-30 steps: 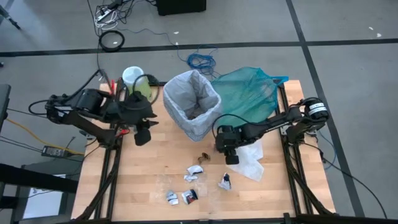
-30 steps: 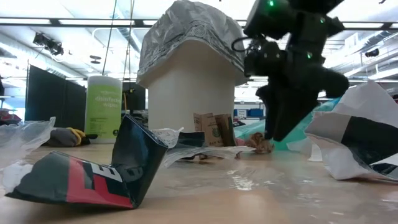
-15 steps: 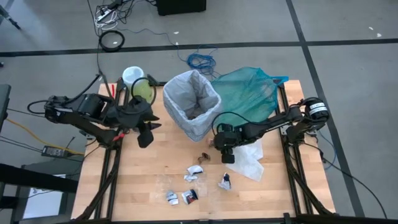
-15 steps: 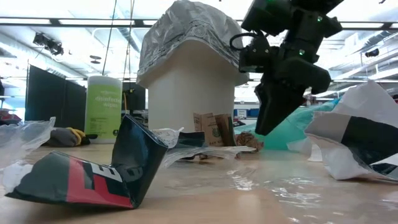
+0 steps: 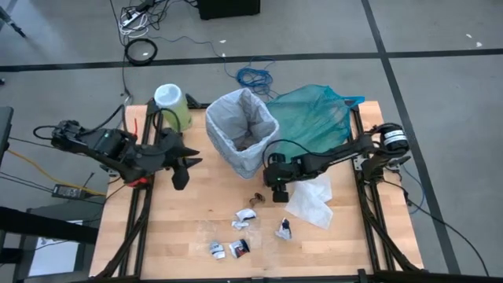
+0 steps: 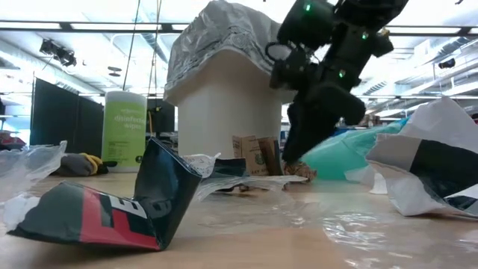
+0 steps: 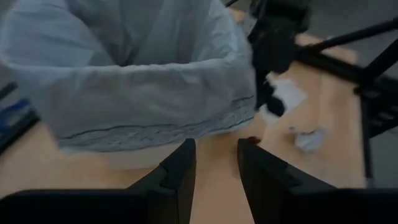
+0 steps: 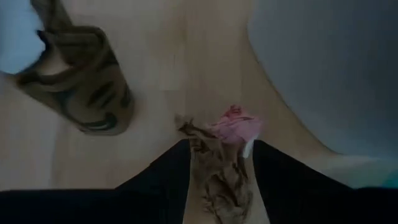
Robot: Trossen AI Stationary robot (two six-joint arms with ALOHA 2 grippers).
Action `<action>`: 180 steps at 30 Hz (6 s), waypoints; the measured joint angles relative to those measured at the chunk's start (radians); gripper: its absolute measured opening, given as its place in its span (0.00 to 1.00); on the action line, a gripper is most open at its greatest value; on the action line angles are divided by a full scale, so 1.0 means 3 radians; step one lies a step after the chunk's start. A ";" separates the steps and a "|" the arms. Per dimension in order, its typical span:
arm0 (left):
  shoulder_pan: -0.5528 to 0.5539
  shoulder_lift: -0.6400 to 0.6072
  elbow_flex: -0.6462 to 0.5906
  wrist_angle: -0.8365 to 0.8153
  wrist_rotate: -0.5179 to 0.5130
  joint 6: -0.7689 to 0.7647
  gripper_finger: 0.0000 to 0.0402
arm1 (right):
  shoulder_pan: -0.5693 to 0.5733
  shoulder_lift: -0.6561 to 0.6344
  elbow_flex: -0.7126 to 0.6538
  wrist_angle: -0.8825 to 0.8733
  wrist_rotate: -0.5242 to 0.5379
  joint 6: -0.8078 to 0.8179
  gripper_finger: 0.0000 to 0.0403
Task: Place trash/remove bag and relplace
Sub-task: Put the brown napkin into the trash bin, then put the white tissue paper into the trash bin
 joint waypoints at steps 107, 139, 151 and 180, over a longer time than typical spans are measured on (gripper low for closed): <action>-0.0142 0.0023 -0.0562 0.0579 0.0201 -0.0234 0.31 | 0.1108 -0.0621 -0.0387 -0.1611 -0.0247 0.3099 0.04; -0.0142 0.0313 -0.0562 0.0588 0.0122 -0.0218 0.31 | 0.1164 -0.1183 0.0988 -0.2811 -0.0114 0.2337 0.27; -0.0146 0.0448 -0.0562 0.0789 0.0192 -0.0214 0.31 | 0.1490 -0.0953 0.0991 -0.2838 0.0041 0.2365 0.70; -0.0164 0.0446 -0.0562 0.0866 0.0239 -0.0201 0.31 | 0.1087 -0.0282 -0.0246 -0.1458 -0.0456 0.3252 0.05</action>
